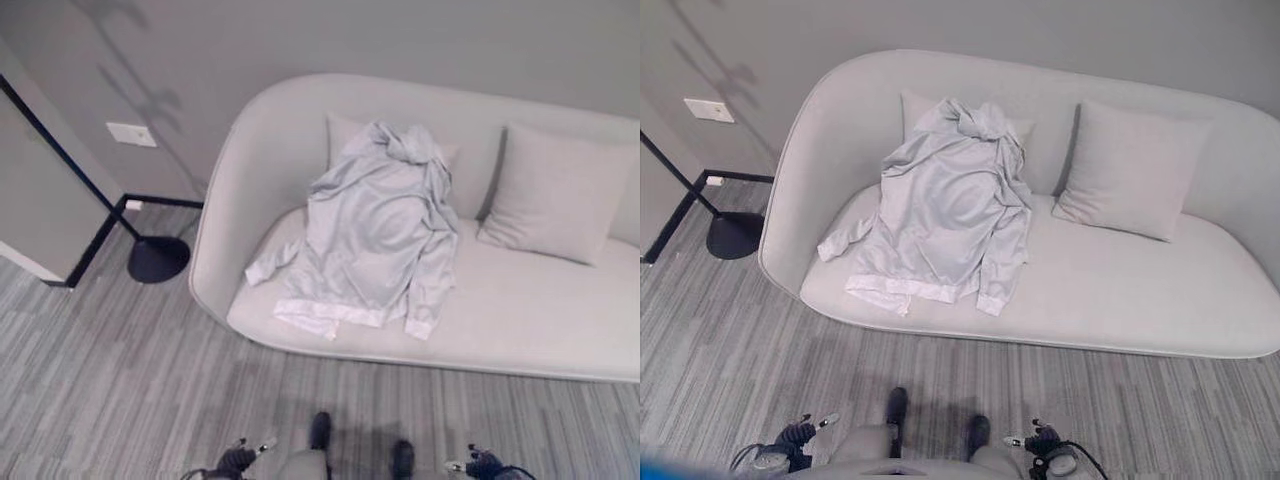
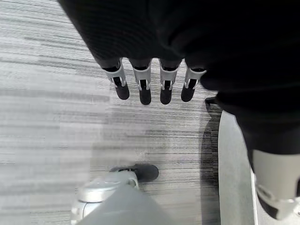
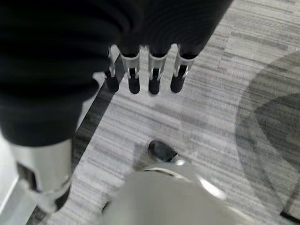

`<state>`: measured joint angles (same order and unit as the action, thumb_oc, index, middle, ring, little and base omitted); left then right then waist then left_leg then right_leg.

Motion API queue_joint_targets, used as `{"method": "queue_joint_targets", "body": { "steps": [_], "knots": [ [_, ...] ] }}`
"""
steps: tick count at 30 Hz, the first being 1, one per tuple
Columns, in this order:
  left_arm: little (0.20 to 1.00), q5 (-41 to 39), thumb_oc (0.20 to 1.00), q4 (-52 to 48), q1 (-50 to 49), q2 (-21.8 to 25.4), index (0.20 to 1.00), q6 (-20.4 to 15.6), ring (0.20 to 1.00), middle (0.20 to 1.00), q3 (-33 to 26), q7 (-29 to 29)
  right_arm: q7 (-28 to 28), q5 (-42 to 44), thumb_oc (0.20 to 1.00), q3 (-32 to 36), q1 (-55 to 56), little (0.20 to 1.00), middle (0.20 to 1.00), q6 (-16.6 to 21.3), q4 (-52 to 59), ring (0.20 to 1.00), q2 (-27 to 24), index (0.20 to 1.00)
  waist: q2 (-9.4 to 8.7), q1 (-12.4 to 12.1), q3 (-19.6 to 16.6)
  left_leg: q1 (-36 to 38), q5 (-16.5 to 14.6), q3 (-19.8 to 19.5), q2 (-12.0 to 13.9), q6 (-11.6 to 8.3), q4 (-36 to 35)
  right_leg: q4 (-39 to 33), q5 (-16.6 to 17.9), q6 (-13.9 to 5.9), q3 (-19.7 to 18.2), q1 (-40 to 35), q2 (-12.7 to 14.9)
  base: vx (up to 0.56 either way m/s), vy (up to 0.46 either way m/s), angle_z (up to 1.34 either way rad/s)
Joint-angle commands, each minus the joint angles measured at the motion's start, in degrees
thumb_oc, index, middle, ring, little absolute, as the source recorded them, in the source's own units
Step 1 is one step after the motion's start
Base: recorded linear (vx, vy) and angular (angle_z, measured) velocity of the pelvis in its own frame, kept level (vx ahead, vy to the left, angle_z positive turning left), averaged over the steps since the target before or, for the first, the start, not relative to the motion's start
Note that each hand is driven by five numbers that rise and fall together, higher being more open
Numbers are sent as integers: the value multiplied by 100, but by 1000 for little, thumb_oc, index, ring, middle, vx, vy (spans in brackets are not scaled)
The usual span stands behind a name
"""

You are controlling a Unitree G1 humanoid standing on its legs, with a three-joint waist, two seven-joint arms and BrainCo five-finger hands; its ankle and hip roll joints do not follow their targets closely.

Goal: Hang the clothes on the sofa on the clothes rack.

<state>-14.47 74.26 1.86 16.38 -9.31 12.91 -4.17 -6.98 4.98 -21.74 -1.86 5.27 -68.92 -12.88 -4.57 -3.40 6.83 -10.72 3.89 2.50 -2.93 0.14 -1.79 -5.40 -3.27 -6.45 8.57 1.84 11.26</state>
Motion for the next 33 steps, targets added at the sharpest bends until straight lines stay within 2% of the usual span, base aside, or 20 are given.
{"method": "queue_joint_targets", "body": {
  "steps": [1, 4, 5, 7, 8, 12, 14, 15, 16, 19, 21, 23, 24, 26, 28, 29, 30, 32, 33],
  "knots": [
    [1000, 191, 1000, -184, 110, 23, 1000, -63, 1000, 1000, 169, -58, -23, 14, 1000, -64, -249, 1000, 1000, 51, 331, 1000, -317, 1000, 230, -118, -4, 119, 68, -392, 220, -138, -321, 502, 457, -526, -223, -255, -19, 65, 160, 8],
    [1000, 214, 1000, -251, 87, 64, 1000, -60, 1000, 1000, 147, -54, -35, 18, 1000, -17, -238, 1000, 1000, 61, 418, 1000, -331, 1000, 295, -88, 106, 275, -65, -465, 98, 18, -269, 1293, 562, -515, -277, -19, 38, 52, 194, 12],
    [1000, 214, 1000, -251, 87, 64, 1000, -60, 1000, 1000, 147, -54, -35, 18, 1000, -17, -238, 1000, 1000, 61, 419, 1000, -331, 1000, 294, -89, 108, 277, -66, -464, 97, 19, -268, 1299, 559, -516, -279, -18, 40, 24, 89, -8],
    [1000, 230, 1000, -294, 62, 98, 1000, -46, 1000, 1000, 129, -44, -28, 22, 1000, -14, -222, 1000, 1000, 68, 449, 1000, -326, 1000, 326, -72, 169, 399, -117, -535, 57, 92, -253, 1752, 691, -469, -316, 130, 49, 52, 96, -8],
    [1000, 261, 1000, -330, 46, 137, 1000, -39, 1000, 1000, 125, -45, -28, 15, 1000, -12, -195, 1000, 1000, 65, 492, 1000, -326, 1000, 335, -59, 237, 525, -187, -559, 29, 172, -243, 2124, 876, -413, -268, 241, 102, 58, 82, -1],
    [1000, 280, 1000, -524, 80, 221, 1000, -54, 1000, 1000, 163, -78, -54, 18, 1000, 5, -168, 1000, 1000, 85, 530, 1000, -328, 1000, 360, -62, 318, 696, -276, -582, 41, 219, -218, 2514, 918, -378, -227, 461, 78, 64, 45, -7],
    [1000, 268, 1000, -852, 148, 302, 1000, -105, 1000, 1000, 196, -100, -61, 36, 1000, 46, -130, 1000, 1000, 96, 568, 1000, -391, 1000, 359, -40, 312, 791, -319, -625, 61, 179, -221, 2125, 623, -321, -203, 498, -46, 100, -57, 1],
    [1000, 280, 1000, -1147, 226, 385, 1000, -157, 1000, 1000, 275, -122, -73, 15, 1000, 80, -161, 1000, 1000, 100, 626, 1000, -479, 1000, 324, -43, 345, 826, -374, -635, 65, 126, -225, 1493, 668, -381, -95, 512, -7, 94, -93, 7],
    [1000, 280, 1000, -1150, 224, 385, 1000, -155, 1000, 1000, 276, -123, -73, 15, 1000, 81, -160, 1000, 1000, 99, 627, 1000, -479, 1000, 330, -39, 354, 840, -379, -642, 71, 123, -226, 1476, 672, -379, -84, 488, -14, 94, -136, 3],
    [1000, 201, 1000, -1500, 448, 495, 1000, -219, 1000, 1000, 336, -229, -99, 60, 1000, 113, -357, 1000, 1000, 94, 685, 1000, -637, 1000, 317, 59, 464, 957, -448, -749, 83, 59, -310, 599, 1218, -564, -205, 966, 9, 96, -114, 2],
    [1000, 156, 1000, -1668, 646, 571, 1000, -263, 1000, 1000, 317, -335, -153, 58, 1000, 120, -492, 1000, 1000, 88, 783, 1000, -724, 1000, 366, 155, 596, 1153, -566, -808, 136, -4, -321, 130, 1519, -726, -141, 1392, -12, 151, -132, 4],
    [1000, 110, 1000, -1806, 730, 581, 1000, -279, 1000, 1000, 309, -380, -179, 18, 1000, 121, -524, 1000, 1000, 71, 869, 1000, -765, 1000, 373, 242, 647, 1290, -637, -796, 177, -59, -321, 40, 1528, -793, -53, 1654, -43, 218, -178, 8],
    [1000, 72, 1000, -2067, 711, 565, 1000, -306, 1000, 1000, 336, -374, -199, 8, 1000, 155, -473, 1000, 1000, 63, 894, 1000, -782, 1000, 275, 236, 580, 1374, -717, -814, 96, -92, -321, 40, 1563, -780, 69, 1526, -17, 324, -255, 17],
    [1000, 81, 1000, -2115, 695, 554, 1000, -307, 1000, 1000, 340, -364, -182, 3, 1000, 169, -450, 1000, 1000, 69, 903, 1000, -800, 1000, 247, 260, 541, 1453, -774, -829, 139, -122, -321, 40, 1591, -772, 91, 1445, -27, 247, -201, 22],
    [1000, 12, 1000, -2354, 555, 466, 1000, -324, 1000, 1000, 368, -348, -168, -24, 1000, 230, -343, 1000, 1000, 90, 966, 1000, -839, 1000, 224, 305, 415, 1550, -863, -901, 330, -216, -321, 40, 1671, -728, 215, 1249, -49, 213, -189, 33],
    [1000, 12, 1000, -2354, 555, 466, 1000, -323, 1000, 1000, 368, -348, -168, -24, 1000, 230, -343, 1000, 1000, 90, 966, 1000, -839, 1000, 224, 306, 416, 1551, -863, -902, 331, -216, -321, 40, 1670, -728, 216, 1248, -49, 303, -283, 66],
    [1000, -115, 1000, -2447, 486, 347, 1000, -314, 1000, 1000, 384, -362, -186, -10, 1000, 272, -272, 1000, 1000, 130, 980, 1000, -858, 1000, 256, 349, 274, 1558, -901, -960, 611, -400, -321, 40, 1536, -651, 346, 1103, -152, 287, -288, 57],
    [1000, -196, 1000, -2525, 446, 281, 1000, -301, 1000, 1000, 412, -331, -221, 54, 1000, 313, -229, 1000, 1000, 157, 910, 1000, -866, 1000, 314, 353, 212, 1527, -795, -962, 854, -532, -321, 40, 1326, -552, 458, 968, -279, 271, -277, 30],
    [1000, -204, 1000, -2572, 434, 257, 1000, -288, 1000, 1000, 423, -331, -234, 89, 1000, 307, -231, 1000, 1000, 170, 881, 1000, -865, 1000, 322, 338, 212, 1429, -780, -943, 918, -573, -104, 40, 1206, -496, 500, 889, -322, 155, -181, 13]
  ]
}}
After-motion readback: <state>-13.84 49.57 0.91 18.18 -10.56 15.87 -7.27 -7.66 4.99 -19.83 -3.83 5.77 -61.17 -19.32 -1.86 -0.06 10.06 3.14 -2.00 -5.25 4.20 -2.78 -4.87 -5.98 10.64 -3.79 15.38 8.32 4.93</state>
